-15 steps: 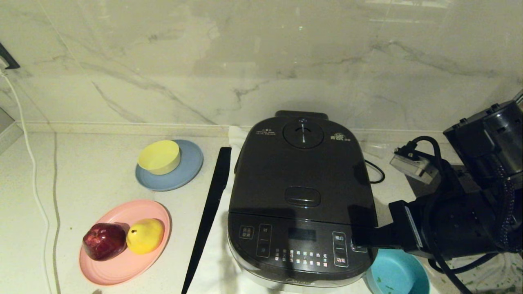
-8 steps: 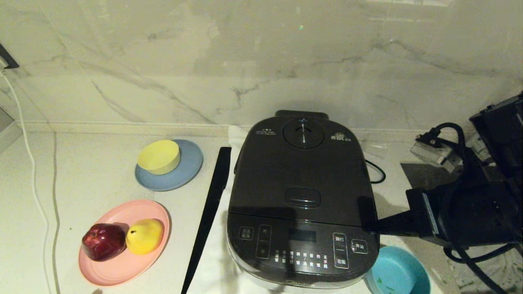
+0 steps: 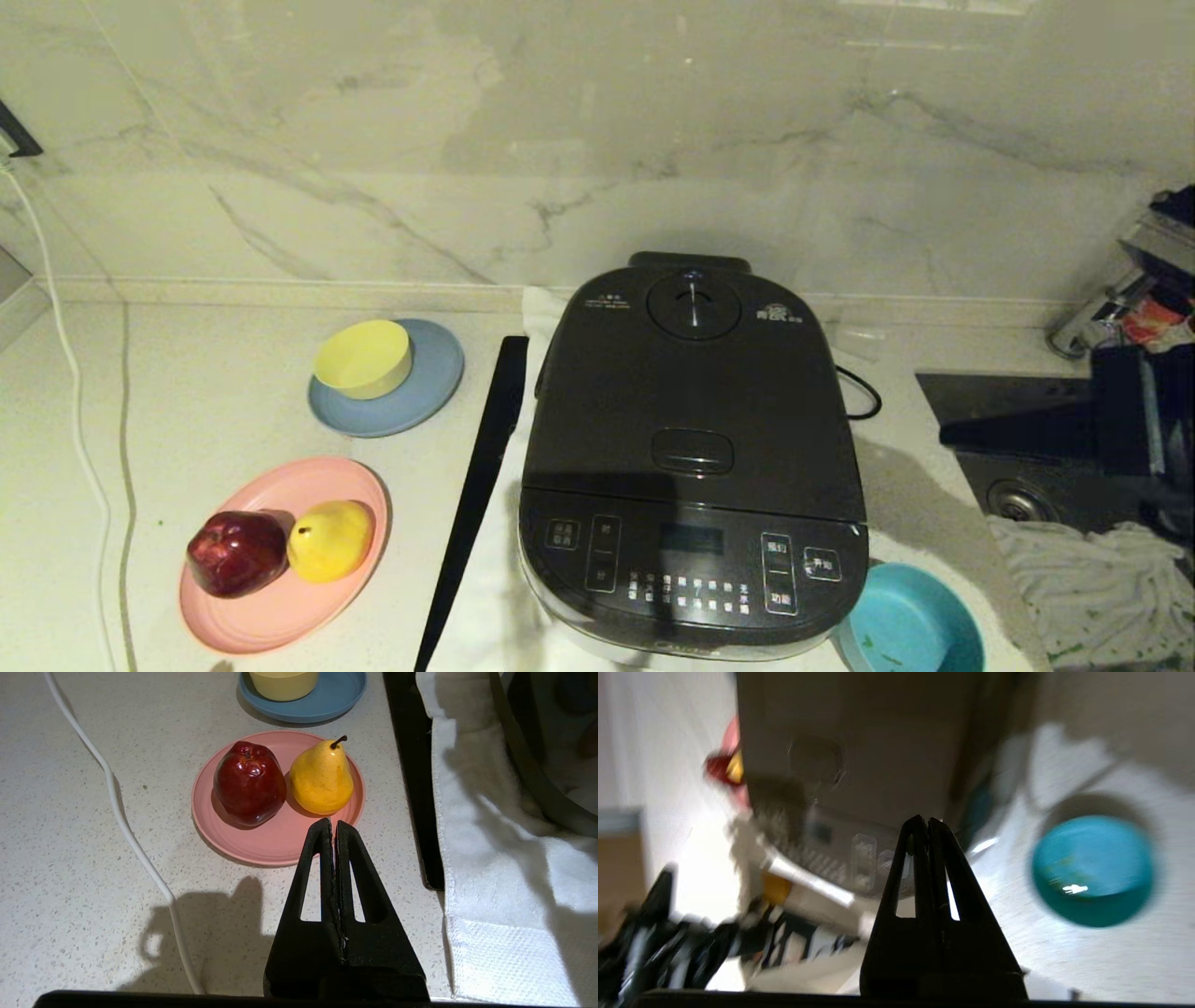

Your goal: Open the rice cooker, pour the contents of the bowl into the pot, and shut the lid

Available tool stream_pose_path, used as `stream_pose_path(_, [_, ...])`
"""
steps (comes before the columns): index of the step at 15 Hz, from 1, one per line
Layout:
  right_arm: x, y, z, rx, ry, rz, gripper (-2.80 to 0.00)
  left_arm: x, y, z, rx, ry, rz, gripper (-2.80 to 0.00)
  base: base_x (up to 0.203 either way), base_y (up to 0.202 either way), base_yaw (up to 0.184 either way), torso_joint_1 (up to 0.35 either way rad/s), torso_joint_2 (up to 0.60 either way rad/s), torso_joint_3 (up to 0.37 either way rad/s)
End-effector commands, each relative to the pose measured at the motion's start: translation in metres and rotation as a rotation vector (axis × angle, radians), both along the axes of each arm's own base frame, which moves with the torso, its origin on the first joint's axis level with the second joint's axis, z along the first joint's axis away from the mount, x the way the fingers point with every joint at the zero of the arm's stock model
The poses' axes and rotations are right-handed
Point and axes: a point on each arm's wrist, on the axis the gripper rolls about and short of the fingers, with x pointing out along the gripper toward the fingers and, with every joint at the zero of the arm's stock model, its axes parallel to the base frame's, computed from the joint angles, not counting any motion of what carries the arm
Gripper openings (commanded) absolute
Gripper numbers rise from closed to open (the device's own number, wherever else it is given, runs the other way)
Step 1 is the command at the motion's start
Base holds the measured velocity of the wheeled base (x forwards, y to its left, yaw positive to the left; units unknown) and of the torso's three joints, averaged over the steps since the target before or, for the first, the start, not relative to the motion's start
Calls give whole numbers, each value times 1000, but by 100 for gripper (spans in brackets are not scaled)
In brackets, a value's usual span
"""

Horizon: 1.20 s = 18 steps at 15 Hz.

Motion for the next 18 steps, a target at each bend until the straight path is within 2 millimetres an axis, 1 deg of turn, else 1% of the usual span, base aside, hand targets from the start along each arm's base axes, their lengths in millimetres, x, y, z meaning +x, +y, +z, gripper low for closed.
stream_pose_path(1, [-19,-16,15,-14,-106,-103,-280,0,0,0,0,-1,0,-280,0,0,0,0,0,0])
stream_pose_path(3, [-31,-29,22,-83,-201,-217,-280,0,0,0,0,-1,0,-280,0,0,0,0,0,0])
stream_pose_path(6, [-63,-55,33,-166,-358,-325,-280,0,0,0,0,-1,-1,-280,0,0,0,0,0,0])
stream_pose_path(8, [-85,-75,32,-257,-423,-405,-280,0,0,0,0,-1,0,-280,0,0,0,0,0,0])
stream_pose_path(10, [-107,-92,24,-316,-456,-493,-280,0,0,0,0,-1,0,-280,0,0,0,0,0,0])
stream_pose_path(12, [-126,-103,10,-399,-462,-608,-280,0,0,0,0,-1,-1,-280,0,0,0,0,0,0])
stream_pose_path(14, [-152,-110,-11,-501,-482,-700,-280,0,0,0,0,-1,0,-280,0,0,0,0,0,0])
stream_pose_path(16, [-175,-112,-37,-585,-496,-757,-280,0,0,0,0,-1,0,-280,0,0,0,0,0,0])
stream_pose_path(18, [-191,-109,-67,-627,-491,-797,-280,0,0,0,0,-1,0,-280,0,0,0,0,0,0])
